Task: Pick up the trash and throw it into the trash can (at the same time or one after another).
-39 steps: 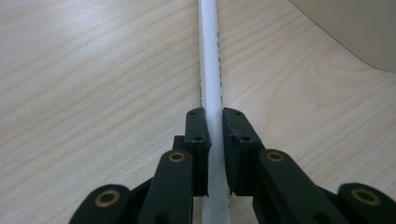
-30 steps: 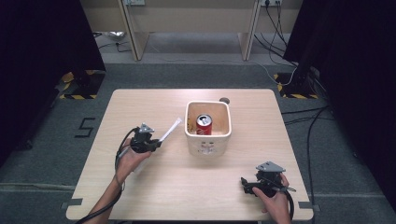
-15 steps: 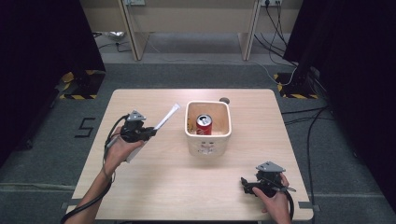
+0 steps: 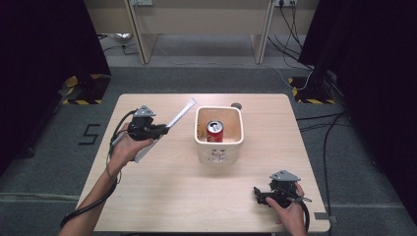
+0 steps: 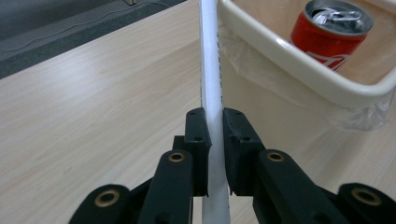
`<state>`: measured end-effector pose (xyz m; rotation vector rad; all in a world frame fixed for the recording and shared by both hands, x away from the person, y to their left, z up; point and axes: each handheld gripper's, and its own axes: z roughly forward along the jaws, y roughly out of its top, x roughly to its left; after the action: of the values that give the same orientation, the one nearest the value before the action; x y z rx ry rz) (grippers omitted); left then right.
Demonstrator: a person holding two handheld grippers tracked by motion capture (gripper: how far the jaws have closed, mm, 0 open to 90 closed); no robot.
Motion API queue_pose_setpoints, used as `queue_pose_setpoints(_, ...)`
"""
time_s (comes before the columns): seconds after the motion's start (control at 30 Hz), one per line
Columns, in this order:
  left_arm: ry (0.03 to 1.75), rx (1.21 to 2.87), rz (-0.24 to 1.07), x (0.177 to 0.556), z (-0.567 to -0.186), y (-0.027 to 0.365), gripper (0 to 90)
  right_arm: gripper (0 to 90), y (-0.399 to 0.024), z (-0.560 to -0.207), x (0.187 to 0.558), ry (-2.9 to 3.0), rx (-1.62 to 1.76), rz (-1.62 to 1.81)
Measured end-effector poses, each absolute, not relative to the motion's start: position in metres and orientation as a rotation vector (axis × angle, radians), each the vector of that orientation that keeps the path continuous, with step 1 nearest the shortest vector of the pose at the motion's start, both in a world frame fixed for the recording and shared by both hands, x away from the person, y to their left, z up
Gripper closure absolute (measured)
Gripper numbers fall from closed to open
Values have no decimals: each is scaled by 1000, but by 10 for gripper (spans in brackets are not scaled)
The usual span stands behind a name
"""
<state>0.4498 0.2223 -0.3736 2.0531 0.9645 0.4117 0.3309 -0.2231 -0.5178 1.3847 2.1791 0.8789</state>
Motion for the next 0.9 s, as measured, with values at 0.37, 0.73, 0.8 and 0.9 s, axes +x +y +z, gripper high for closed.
queue_pose_setpoints(0.37, 901, 2025, 421, 455, -340, 207, 803, 2, -223, -518, 331, 2179, 1384, 879)
queue_pose_setpoints(0.73, 833, 2038, 400, 461, -327, 175, 802, 2, -223, -518, 331, 2179, 1383, 878)
queue_pose_setpoints(0.8, 827, 2042, 400, 462, -326, 170, 802, 2, -223, -518, 331, 2179, 1383, 878)
queue_pose_setpoints(0.9, 821, 2038, 397, 465, -323, 165, 802, 3, -223, -518, 331, 2180, 1386, 879)
